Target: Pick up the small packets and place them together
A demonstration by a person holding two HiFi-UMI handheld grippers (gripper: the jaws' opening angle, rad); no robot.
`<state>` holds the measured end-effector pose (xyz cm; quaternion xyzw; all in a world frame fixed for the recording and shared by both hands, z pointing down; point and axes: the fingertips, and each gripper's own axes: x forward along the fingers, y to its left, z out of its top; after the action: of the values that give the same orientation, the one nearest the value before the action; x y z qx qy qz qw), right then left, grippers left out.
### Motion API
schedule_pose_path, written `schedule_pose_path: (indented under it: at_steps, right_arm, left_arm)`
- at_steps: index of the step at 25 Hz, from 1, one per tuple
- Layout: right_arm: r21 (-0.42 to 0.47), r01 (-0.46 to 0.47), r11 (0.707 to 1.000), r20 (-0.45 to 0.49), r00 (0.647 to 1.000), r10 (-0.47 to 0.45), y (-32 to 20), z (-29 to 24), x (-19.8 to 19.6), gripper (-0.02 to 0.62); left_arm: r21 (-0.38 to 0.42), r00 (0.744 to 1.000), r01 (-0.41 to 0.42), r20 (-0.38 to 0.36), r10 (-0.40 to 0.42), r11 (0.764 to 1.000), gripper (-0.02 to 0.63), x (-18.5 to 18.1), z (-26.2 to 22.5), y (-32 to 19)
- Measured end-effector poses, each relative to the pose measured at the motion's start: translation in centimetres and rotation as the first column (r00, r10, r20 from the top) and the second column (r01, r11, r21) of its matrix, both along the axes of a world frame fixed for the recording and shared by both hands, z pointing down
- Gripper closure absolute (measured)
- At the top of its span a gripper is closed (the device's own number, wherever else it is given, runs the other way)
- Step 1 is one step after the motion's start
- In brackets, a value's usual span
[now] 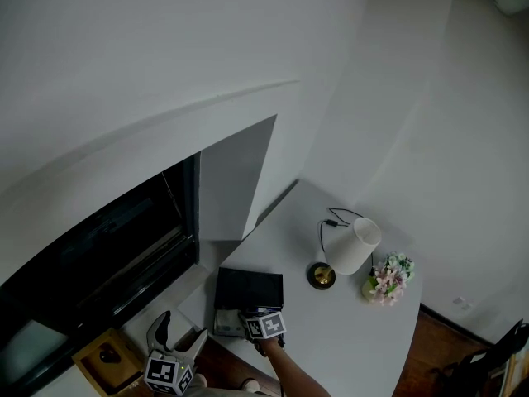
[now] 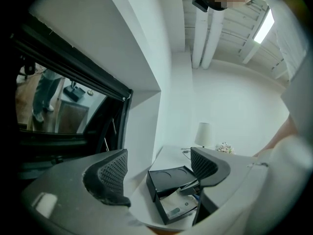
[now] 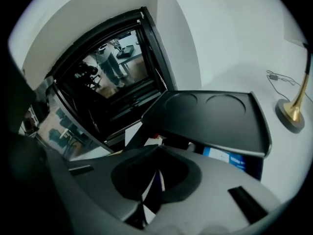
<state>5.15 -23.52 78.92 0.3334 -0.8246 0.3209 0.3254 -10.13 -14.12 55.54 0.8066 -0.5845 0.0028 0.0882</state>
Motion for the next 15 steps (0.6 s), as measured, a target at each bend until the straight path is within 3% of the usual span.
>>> schedule_pose_path:
  at_steps: [9, 15]
  right_arm:
    - [0.103, -0.027, 0.994, 0.214, 0.977, 0.005, 3.5, -8.8, 0.5, 0.592]
    - [0.119, -0.077, 0.99, 0.467, 0.884, 0.013, 0.8, -15.9, 0.9, 0.592]
  left_arm:
    - [0.004, 1.0, -0.007, -0.021, 0.007, 1.0, 0.215, 0.4, 0.1, -0.2]
    - [-0.004, 1.0, -0.003, -0.027, 0.003, 1.0, 0.215, 0.1, 0.1, 0.0]
